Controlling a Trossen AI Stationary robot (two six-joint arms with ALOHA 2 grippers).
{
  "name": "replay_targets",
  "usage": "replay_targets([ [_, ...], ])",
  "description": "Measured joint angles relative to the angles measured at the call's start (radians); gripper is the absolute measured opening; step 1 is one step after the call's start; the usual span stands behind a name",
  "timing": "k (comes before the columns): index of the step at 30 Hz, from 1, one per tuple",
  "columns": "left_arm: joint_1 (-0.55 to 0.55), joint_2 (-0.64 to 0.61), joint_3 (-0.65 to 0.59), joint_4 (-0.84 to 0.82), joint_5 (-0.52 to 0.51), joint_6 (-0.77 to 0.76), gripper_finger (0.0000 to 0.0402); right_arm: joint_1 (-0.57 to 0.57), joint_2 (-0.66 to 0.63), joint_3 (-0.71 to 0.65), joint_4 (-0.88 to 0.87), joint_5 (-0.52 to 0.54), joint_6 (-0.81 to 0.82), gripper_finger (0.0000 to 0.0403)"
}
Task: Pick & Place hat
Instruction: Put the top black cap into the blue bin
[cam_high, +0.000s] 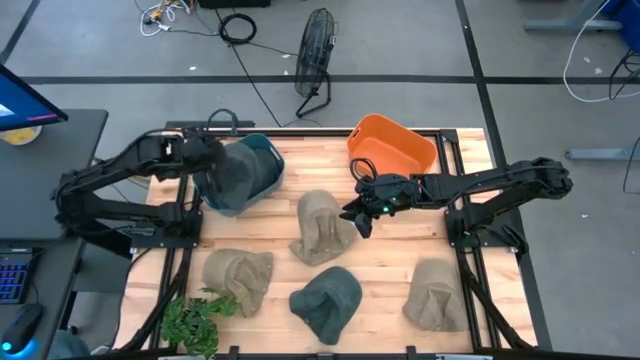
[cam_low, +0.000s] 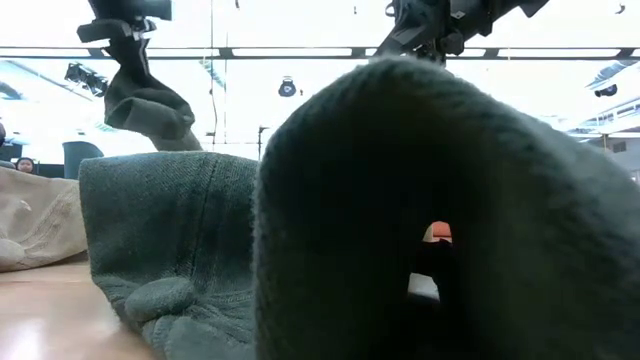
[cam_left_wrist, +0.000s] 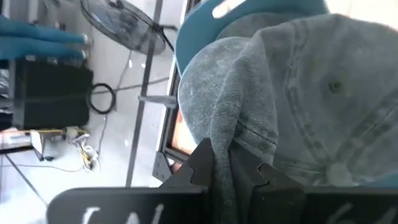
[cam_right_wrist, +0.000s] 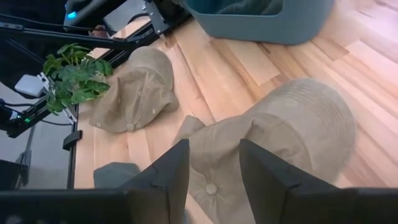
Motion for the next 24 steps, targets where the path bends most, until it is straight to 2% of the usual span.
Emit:
replay_targets([
  [5, 0.062, 0.001, -0.122, 0.113, 0.046, 0.108, 0.0029, -0.007, 0.0, 0.0, 0.0, 0.003, 0.0, 0.0142],
  [10, 0.119, 0.003, -0.221, 0.207, 0.06, 0.082, 0.0036, -0.007, 0.0, 0.0, 0.0, 0.003, 0.002, 0.0142],
  [17, 0.157, 0.003, -0.258, 0.203, 0.057, 0.08, 0.008, -0.007, 0.0, 0.0, 0.0, 0.0, 0.003, 0.0142],
  [24, 0.168, 0.002, -0.255, 0.197, 0.052, 0.044, 0.0142, -0.007, 0.0, 0.0, 0.0, -0.001, 0.003, 0.0142],
])
